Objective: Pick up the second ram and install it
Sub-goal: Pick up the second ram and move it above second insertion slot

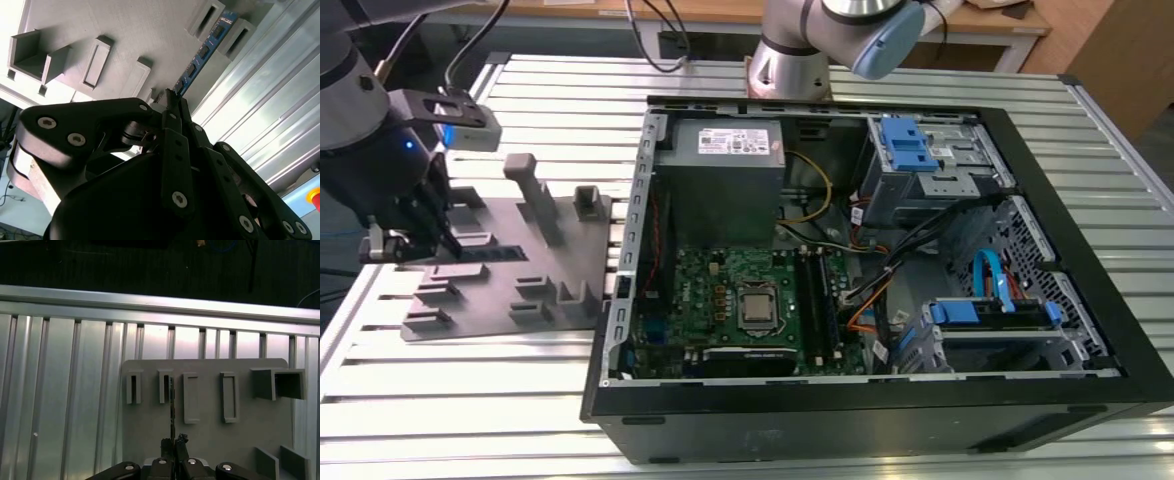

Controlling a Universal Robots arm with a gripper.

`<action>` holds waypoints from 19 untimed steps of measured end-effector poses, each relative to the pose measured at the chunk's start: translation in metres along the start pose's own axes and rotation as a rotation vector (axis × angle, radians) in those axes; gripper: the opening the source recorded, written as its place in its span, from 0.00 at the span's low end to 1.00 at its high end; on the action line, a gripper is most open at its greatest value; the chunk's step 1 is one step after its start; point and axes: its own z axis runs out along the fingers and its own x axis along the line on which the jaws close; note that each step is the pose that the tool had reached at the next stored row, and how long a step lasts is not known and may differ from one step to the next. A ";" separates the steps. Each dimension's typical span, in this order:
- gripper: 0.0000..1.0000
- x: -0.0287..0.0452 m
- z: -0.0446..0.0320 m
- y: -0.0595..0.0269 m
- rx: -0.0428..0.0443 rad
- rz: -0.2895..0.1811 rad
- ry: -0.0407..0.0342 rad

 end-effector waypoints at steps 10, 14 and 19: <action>0.11 -0.0005 -0.0117 0.0005 0.0000 0.000 0.0000; 0.11 -0.0008 -0.0178 0.0008 0.0000 0.000 0.0000; 0.11 -0.0011 -0.0244 0.0010 0.0000 0.000 -0.0001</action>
